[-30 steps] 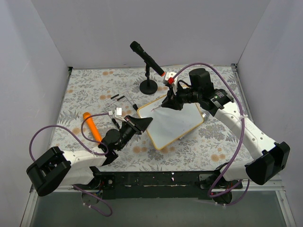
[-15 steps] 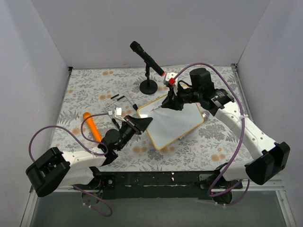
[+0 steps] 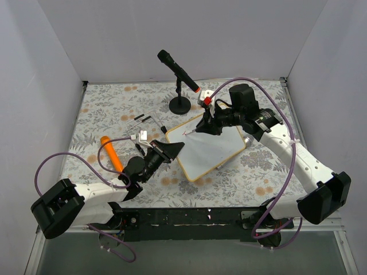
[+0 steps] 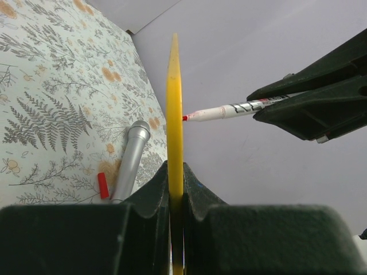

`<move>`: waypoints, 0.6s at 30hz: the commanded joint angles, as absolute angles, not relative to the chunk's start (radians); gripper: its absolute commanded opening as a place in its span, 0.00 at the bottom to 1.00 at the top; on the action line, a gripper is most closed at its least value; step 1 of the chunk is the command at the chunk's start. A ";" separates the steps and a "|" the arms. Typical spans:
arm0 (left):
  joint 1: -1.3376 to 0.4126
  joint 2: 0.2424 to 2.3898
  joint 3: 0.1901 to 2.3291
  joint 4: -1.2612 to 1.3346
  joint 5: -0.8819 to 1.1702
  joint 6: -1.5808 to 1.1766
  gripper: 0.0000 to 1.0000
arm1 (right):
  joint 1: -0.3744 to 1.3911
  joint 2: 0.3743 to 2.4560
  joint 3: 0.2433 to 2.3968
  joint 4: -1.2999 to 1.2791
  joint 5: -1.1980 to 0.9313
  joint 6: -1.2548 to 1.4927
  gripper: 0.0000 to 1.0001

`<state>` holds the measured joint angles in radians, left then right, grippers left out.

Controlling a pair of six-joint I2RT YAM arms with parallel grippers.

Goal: Write a sentence on the whiteboard

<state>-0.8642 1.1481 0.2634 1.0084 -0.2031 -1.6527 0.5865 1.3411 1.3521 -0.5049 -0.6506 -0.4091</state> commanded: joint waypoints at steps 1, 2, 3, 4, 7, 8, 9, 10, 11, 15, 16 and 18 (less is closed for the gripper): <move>-0.870 1.077 0.282 1.140 -0.221 -1.664 0.00 | 0.583 1.315 1.315 -0.525 -0.634 -0.449 0.01; -0.870 1.075 0.281 1.135 -0.222 -1.664 0.00 | 0.584 1.310 1.307 -0.528 -0.635 -0.456 0.01; -0.870 1.074 0.282 1.135 -0.224 -1.663 0.00 | 0.584 1.305 1.302 -0.531 -0.635 -0.457 0.01; -0.870 1.072 0.281 1.135 -0.225 -1.663 0.00 | 0.584 1.302 1.301 -0.532 -0.635 -0.457 0.01; -0.870 1.068 0.281 1.134 -0.225 -1.661 0.00 | 0.584 1.296 1.289 -0.546 -0.644 -0.469 0.01; -0.870 1.066 0.281 1.132 -0.227 -1.660 0.00 | 0.584 1.293 1.286 -0.555 -0.653 -0.474 0.01; -0.870 1.068 0.281 1.131 -0.227 -1.661 0.00 | 0.584 1.292 1.282 -0.561 -0.660 -0.477 0.01; -0.868 1.066 0.281 1.129 -0.227 -1.661 0.00 | 0.584 1.290 1.278 -0.566 -0.666 -0.485 0.01; -0.870 1.068 0.279 1.129 -0.229 -1.660 0.00 | 0.584 1.286 1.275 -0.577 -0.682 -0.491 0.01; -0.868 1.066 0.281 1.126 -0.230 -1.660 0.00 | 0.584 1.276 1.259 -0.592 -0.718 -0.505 0.01; -0.870 1.066 0.279 1.126 -0.230 -1.658 0.00 | 0.584 1.276 1.255 -0.597 -0.724 -0.508 0.01; -0.870 1.066 0.281 1.124 -0.230 -1.660 0.00 | 0.584 1.275 1.253 -0.598 -0.744 -0.509 0.01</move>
<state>-0.8642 1.1294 0.2550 0.9859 -0.2287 -1.6367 0.5850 1.2949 1.2663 -0.5674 -0.6987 -0.4805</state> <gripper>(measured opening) 0.053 0.186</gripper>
